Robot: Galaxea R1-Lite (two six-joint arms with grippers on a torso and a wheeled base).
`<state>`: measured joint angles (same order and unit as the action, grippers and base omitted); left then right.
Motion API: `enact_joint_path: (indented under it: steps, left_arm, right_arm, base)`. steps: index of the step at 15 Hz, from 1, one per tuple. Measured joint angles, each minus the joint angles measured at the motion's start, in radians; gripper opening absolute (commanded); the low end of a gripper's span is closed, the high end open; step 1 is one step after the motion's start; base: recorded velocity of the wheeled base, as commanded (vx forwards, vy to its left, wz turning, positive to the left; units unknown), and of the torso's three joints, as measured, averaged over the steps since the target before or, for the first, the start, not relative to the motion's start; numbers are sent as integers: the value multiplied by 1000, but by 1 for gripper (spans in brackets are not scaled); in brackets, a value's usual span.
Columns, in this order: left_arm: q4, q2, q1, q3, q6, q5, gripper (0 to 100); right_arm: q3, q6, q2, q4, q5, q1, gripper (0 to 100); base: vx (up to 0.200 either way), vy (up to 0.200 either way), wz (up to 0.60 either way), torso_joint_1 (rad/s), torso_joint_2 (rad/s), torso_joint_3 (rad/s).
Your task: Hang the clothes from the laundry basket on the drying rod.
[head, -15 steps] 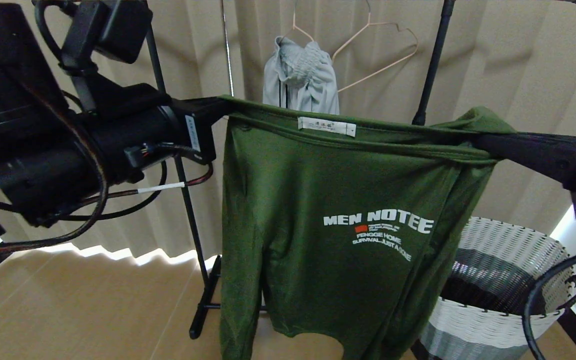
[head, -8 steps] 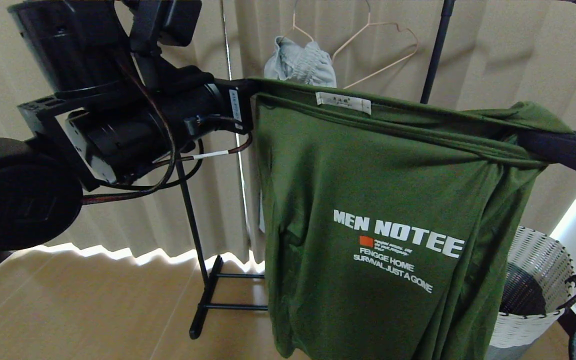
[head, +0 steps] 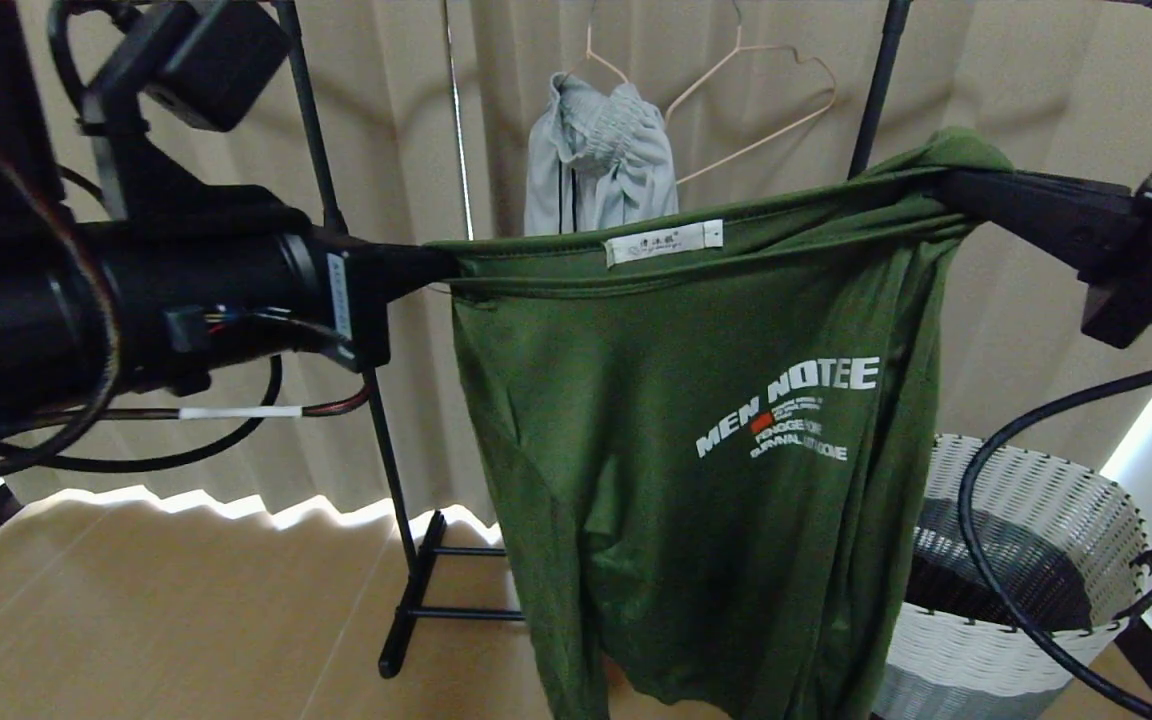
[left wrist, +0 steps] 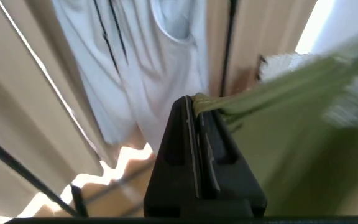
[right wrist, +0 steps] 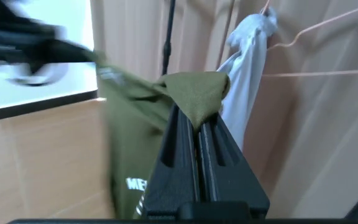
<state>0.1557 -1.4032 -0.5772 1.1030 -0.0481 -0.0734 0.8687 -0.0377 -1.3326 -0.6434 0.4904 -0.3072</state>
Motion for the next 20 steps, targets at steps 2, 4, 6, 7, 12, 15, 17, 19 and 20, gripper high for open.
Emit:
enact_joint_path:
  steps: [2, 4, 6, 7, 12, 15, 17, 19, 20]
  left_arm:
    - [-15, 57, -9, -15, 15, -32, 0]
    - [-15, 83, -9, -23, 12, -30, 0]
    - [-14, 92, -3, -25, 4, -30, 0]
    - [-11, 89, 3, -23, -13, -29, 0]
    - [135, 38, 23, -70, -37, 11, 0]
    - [139, 24, 23, -55, -37, 12, 0]
    - [142, 21, 24, -22, -36, 11, 0]
    - [140, 20, 23, -24, -36, 11, 0]
    - [140, 19, 23, -27, -36, 11, 0]
  right_arm:
    - [22, 0, -47, -19, -6, 0, 0]
    - [24, 0, -65, -18, -12, 1, 0]
    - [20, 0, -60, -5, -13, 9, 0]
    - [20, 0, -56, 1, -13, 29, 0]
    - [-15, -1, -37, 5, -13, 64, 0]
    - [4, -1, -38, 7, -14, 66, 0]
    - [2, -1, -39, 9, -14, 72, 0]
    - [-1, 0, -36, 9, -13, 84, 100]
    - [-3, 0, -34, 14, -13, 87, 100]
  base:
    - [0, 0, 0, 0, 0, 0]
    - [0, 0, 0, 0, 0, 0]
    - [0, 0, 0, 0, 0, 0]
    - [0, 0, 0, 0, 0, 0]
    - [0, 0, 0, 0, 0, 0]
    - [0, 0, 0, 0, 0, 0]
    - [0, 0, 0, 0, 0, 0]
    - [0, 0, 0, 0, 0, 0]
    - [0, 0, 0, 0, 0, 0]
